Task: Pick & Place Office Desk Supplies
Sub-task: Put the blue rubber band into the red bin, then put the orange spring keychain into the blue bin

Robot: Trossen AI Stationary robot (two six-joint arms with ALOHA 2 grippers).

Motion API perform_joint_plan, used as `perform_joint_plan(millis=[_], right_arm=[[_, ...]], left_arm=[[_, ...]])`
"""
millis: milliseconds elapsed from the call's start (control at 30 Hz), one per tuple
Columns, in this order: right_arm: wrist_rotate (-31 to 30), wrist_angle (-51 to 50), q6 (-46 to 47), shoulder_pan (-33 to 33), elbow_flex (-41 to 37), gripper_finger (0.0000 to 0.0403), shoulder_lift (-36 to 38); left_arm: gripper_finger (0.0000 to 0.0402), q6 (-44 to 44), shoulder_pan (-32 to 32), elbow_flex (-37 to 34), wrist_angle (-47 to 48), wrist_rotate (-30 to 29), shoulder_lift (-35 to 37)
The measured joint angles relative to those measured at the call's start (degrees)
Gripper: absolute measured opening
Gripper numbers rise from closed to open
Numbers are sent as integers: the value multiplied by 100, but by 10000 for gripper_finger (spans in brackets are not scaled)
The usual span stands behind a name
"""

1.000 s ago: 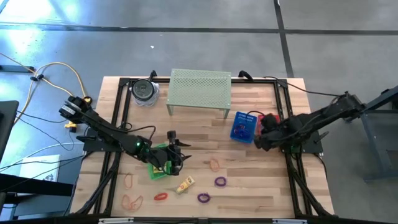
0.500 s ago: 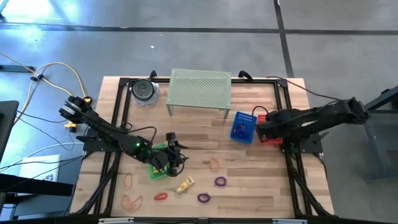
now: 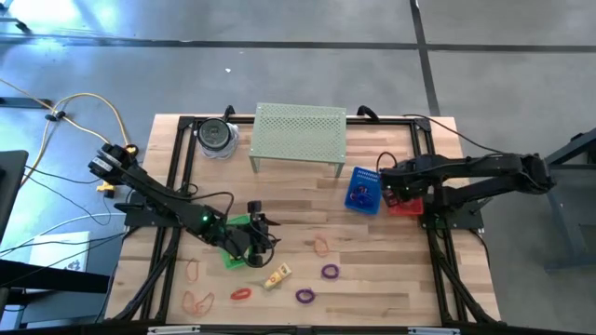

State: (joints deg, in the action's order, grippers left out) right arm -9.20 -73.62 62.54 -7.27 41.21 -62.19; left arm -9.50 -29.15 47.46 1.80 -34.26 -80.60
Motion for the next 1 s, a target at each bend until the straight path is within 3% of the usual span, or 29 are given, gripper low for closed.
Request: perform_joint_plan(millis=[167, 300, 600, 733, 867, 1000], right_arm=[[-302, 181, -139, -1, 0, 178, 0], [-373, 209, -419, 2, 30, 206, 11], [-1629, 344, -717, 8, 337, 217, 89], [-1789, 672, -827, 127, 341, 217, 85], [-1792, 1046, -1024, 278, 343, 217, 85], [-1790, 1220, -1057, 384, 343, 217, 85]], left_arm=[[195, 2, 0, 0, -1, 0, 0], [195, 4, -37, 0, -4, -2, 4], [195, -84, -481, 2, -314, -11, 634], [195, -177, -879, 3, -145, 79, 1051], [195, -598, -1382, 235, 329, 643, 1263], [195, -748, -2007, 739, 699, -45, 1142]])
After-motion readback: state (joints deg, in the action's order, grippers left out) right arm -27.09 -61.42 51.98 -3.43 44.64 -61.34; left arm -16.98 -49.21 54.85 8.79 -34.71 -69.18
